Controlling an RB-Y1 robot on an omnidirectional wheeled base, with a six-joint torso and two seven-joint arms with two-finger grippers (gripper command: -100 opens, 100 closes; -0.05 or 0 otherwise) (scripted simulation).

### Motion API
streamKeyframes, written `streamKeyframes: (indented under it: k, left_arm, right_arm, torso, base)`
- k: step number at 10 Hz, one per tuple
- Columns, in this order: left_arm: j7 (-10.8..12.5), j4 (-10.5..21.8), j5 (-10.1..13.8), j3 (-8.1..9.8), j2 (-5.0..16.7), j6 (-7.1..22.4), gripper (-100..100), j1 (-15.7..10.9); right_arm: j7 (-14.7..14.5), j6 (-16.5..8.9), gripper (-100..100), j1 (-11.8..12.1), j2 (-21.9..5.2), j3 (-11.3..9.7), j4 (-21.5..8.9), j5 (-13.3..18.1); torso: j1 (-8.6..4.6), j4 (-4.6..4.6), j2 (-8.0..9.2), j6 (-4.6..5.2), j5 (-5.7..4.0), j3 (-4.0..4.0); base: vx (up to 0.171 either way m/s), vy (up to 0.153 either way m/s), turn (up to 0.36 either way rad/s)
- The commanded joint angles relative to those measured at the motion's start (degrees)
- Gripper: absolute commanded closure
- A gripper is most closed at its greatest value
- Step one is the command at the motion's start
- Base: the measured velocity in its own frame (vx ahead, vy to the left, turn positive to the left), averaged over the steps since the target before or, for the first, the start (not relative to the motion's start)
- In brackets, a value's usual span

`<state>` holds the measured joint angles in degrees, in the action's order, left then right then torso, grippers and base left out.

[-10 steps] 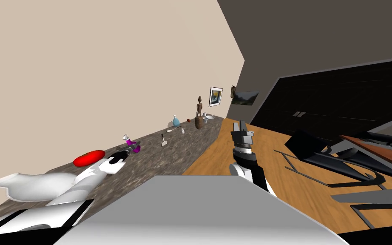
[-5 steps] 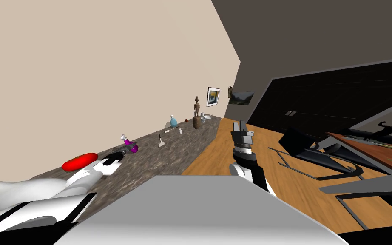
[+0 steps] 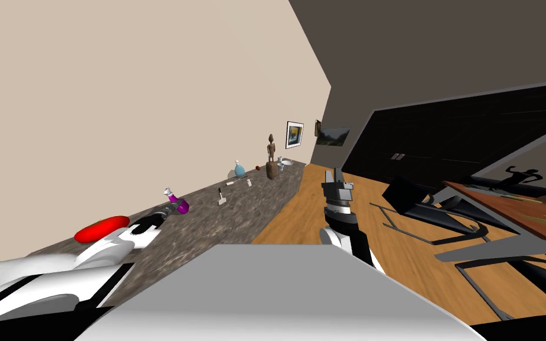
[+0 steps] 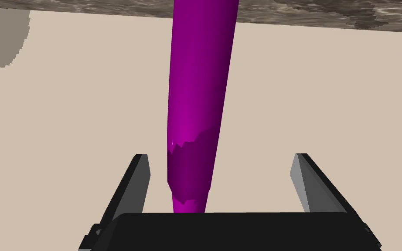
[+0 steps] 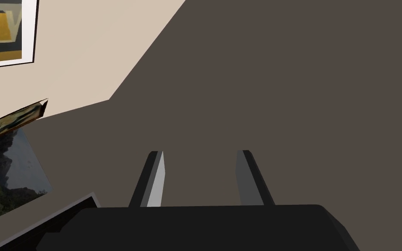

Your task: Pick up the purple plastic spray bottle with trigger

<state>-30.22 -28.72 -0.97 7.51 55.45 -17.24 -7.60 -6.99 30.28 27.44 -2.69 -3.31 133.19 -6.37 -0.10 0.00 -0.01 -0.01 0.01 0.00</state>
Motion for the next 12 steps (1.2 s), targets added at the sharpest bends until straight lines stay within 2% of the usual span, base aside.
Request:
streamKeyframes:
  k: [1, 2, 3, 4, 5, 7, 8, 12]
  left_arm:
    - [-0.07, 2.86, 0.03, -0.06, 0.03, -0.22, -100, -0.28]
    - [-0.7, 5.66, 1.95, -0.55, 1.84, -3.55, -100, -2.52]
    - [-0.7, 8.39, 1.95, -0.55, 1.84, -4.07, -100, -2.52]
    - [-0.7, 7.95, 1.95, -0.55, 1.84, -4.07, -100, -2.52]
    - [-0.7, 9.53, 1.95, -0.55, 1.84, -4.07, -100, -2.52]
    - [-0.93, 9.36, 1.91, -0.55, 1.75, -3.85, -100, -2.79]
    - [-0.84, 9.81, 1.84, -0.69, 1.79, -4.23, 100, -3.01]
    - [-0.9, 9.73, 1.82, -0.7, 1.82, -4.22, 100, -3.01]
  right_arm:
    - [0.0, 0.0, 0, 0.0, 0.0, 0.0, 0.0, 0.0]
    - [0.0, 0.0, 0, 0.0, 0.0, 0.0, 0.0, 0.0]
    - [0.0, 0.0, 0, -0.01, 0.0, 0.0, 0.0, 0.0]
    - [0.0, 0.0, 0, 0.0, 0.0, 0.0, 0.0, 0.0]
    - [0.0, 0.0, 0, 0.0, 0.0, 0.0, 0.0, 0.0]
    - [0.0, 0.0, 0, 0.0, 0.0, 0.0, 0.0, 0.0]
    - [0.0, 0.0, 0, 0.0, 0.0, 0.0, 0.0, 0.0]
    - [0.0, 0.0, 0, 0.0, 0.0, 0.0, 0.0, 0.0]
  torso:
    - [0.0, 0.0, 0.0, 0.0, 0.0, 0.0]
    - [0.06, -0.01, -0.02, 0.0, 0.01, -0.02]
    - [-0.05, 0.0, -0.03, 0.07, -0.04, -0.01]
    - [-0.07, 0.01, 0.02, 0.0, -0.02, 0.01]
    - [-0.01, 0.01, 0.01, 0.0, -0.01, 0.01]
    - [0.12, 0.0, -0.02, 0.01, 0.01, -0.01]
    - [0.12, 0.0, -0.02, 0.0, 0.02, -0.01]
    - [0.22, 0.01, 0.02, -0.04, 0.09, 0.01]
  base:
    - [0.006, -0.012, 0.018]
    - [-0.005, -0.047, -0.143]
    - [-0.012, -0.049, -0.1]
    - [-0.007, -0.027, 0.011]
    - [0.0, -0.008, 0.009]
    - [0.0, 0.0, 0.0]
    - [0.001, -0.001, -0.014]
    - [0.0, 0.0, 0.002]
